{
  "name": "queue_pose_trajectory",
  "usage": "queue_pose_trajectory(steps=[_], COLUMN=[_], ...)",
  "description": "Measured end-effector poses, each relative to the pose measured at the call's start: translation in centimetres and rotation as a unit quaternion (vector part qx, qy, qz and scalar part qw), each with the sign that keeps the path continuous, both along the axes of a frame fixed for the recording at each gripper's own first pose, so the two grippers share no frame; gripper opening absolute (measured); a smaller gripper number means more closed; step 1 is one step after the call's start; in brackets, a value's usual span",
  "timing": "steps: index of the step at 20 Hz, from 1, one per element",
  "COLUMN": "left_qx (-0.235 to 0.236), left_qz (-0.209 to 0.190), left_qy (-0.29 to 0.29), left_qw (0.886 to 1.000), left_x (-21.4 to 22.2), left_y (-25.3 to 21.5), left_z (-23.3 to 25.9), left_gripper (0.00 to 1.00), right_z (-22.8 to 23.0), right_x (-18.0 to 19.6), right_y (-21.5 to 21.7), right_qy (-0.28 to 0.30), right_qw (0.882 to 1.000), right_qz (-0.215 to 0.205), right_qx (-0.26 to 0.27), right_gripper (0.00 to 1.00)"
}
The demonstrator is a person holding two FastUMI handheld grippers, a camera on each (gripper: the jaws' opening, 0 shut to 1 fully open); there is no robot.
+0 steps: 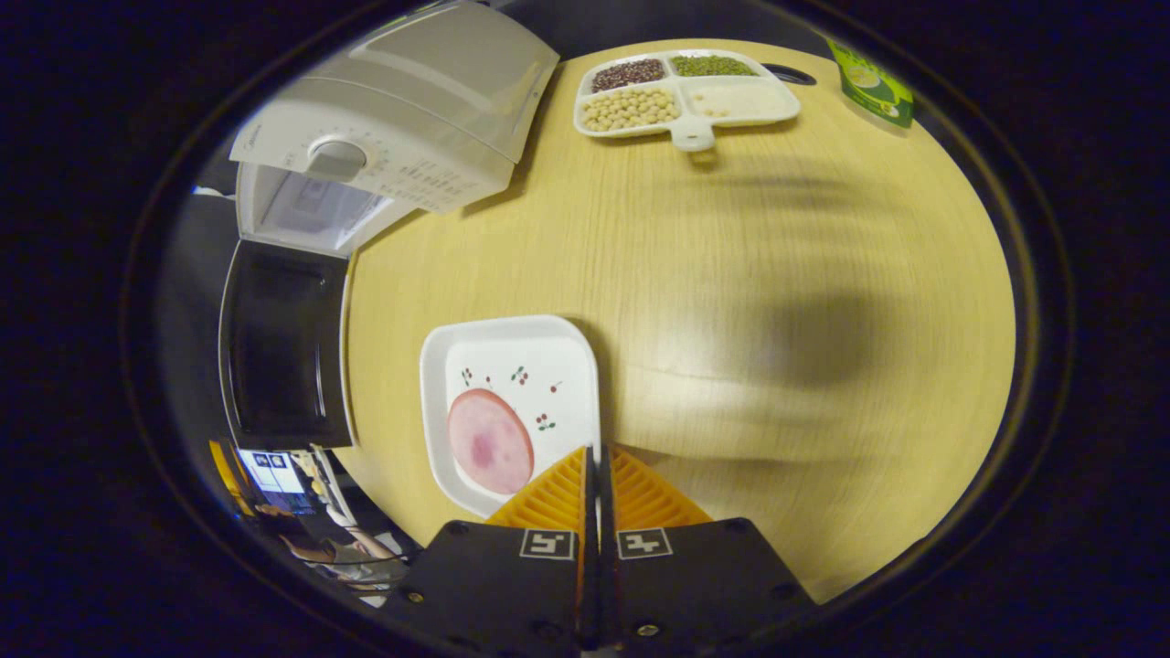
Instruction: Open the microwave oven with the left hand, put the food in, and close the microwave oven.
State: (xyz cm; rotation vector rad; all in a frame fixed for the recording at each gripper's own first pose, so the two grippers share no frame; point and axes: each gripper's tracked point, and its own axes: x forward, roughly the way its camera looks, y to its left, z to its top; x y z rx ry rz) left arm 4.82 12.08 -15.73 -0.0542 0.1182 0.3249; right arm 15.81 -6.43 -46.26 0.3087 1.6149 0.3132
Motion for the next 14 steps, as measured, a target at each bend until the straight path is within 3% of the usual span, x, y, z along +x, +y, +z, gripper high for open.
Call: queue_pose_trajectory(steps=[1,8,14], left_qx=[0.001,-0.003,-0.006], left_qz=[-0.002,-0.013,-0.025], left_qy=[-0.004,-0.028,-0.024], left_qw=[1.000,1.000,0.999], left_x=[-0.1,-1.7,-3.4], left_y=[0.0,0.9,2.8], left_z=[0.4,1.1,0.3], left_gripper=[0.94,0.93,0.93], right_z=[0.2,2.3,4.9], right_x=[0.1,-1.2,-2.5], right_y=[0.4,1.8,7.7], right_qy=[-0.007,-0.051,-0.068], right_qw=[1.000,0.996,0.993], right_qz=[-0.010,-0.066,-0.080], right_qx=[0.007,0.022,0.050], right_gripper=[0.04,0.04,0.00])
